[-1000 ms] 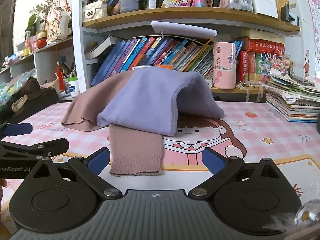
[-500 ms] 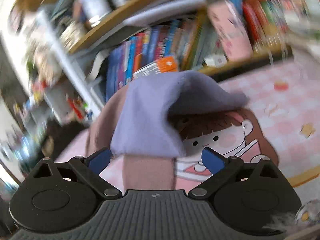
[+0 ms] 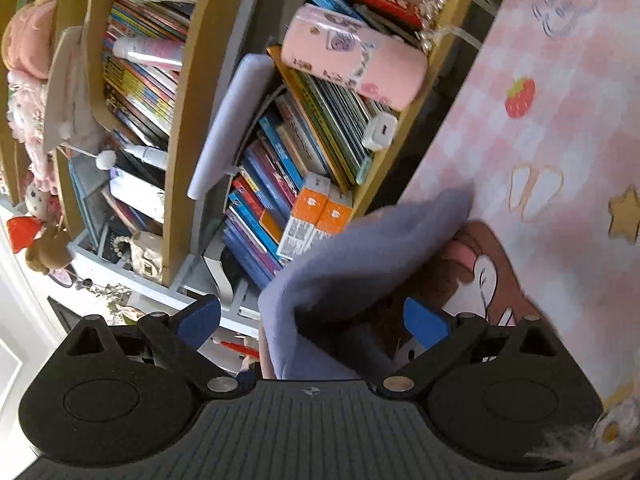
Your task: Fold clothes
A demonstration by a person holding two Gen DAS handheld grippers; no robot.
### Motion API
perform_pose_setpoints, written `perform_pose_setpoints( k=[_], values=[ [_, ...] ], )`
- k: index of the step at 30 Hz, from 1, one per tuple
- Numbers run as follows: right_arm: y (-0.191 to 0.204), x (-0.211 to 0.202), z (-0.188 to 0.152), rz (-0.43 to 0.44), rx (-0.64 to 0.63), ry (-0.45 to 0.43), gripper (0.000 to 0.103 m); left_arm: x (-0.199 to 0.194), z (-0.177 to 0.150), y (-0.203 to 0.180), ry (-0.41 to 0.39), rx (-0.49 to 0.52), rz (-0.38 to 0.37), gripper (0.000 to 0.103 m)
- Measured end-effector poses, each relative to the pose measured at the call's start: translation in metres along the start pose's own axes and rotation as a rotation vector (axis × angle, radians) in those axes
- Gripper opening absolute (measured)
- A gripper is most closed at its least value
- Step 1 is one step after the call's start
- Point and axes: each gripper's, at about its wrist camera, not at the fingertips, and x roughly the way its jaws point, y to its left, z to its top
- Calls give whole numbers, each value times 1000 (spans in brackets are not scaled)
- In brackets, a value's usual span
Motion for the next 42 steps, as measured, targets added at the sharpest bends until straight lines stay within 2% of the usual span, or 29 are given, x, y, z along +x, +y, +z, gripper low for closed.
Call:
perform_pose_setpoints(
  k=[2, 3, 4, 8, 9, 11, 13, 15, 20, 24, 29, 33, 36, 38, 39, 40, 41, 42],
  values=[
    [-4, 2, 1, 0, 4, 11, 100, 14, 1, 0, 15, 6, 35, 94],
    [-5, 4, -1, -1, 7, 22, 100, 17, -1, 3, 25, -10, 56, 84],
    [-5, 7, -3, -7, -6, 35, 100, 20, -3, 8, 33, -27, 72, 79],
    [1, 18, -11, -28, -67, 81, 100, 22, -16, 26, 55, -84, 64, 77],
    [2, 21, -13, -27, -79, 87, 100, 20, -18, 29, 53, -89, 57, 73],
    [4, 26, -16, -22, -82, 96, 100, 17, -23, 37, 49, -113, 33, 57],
    [3, 34, -19, -21, -48, 107, 100, 16, -26, 48, 49, -167, -9, 23],
    [2, 41, -24, -33, -9, 120, 100, 11, -30, 58, 41, -208, -35, 11],
    [6, 53, -39, -44, 54, 126, 100, -13, -40, 77, 2, -267, -62, 9],
    [6, 65, -56, -35, 149, 126, 101, -48, -50, 94, -46, -284, -104, 8],
    [2, 76, -68, -111, 214, 101, 98, -85, -69, 102, -66, -292, -101, 8],
    [3, 71, -70, -148, 227, 68, 94, -107, -92, 117, -62, -350, -88, 7],
    [6, 67, -78, -196, 206, 75, 75, -131, -98, 121, -87, -366, -84, 7],
    [10, 63, -86, -196, 195, 95, 47, -145, -101, 122, -94, -348, -78, 7],
    [12, 61, -89, -194, 189, 106, 40, -152, -103, 123, -96, -340, -75, 7],
    [14, 55, -91, -163, 179, 97, 21, -158, -106, 126, -93, -343, -77, 7],
    [17, 49, -92, -126, 168, 84, 8, -164, -108, 128, -91, -348, -81, 7],
    [19, 42, -93, -63, 177, 67, 8, -168, -110, 130, -86, -355, -96, 7]
  ],
)
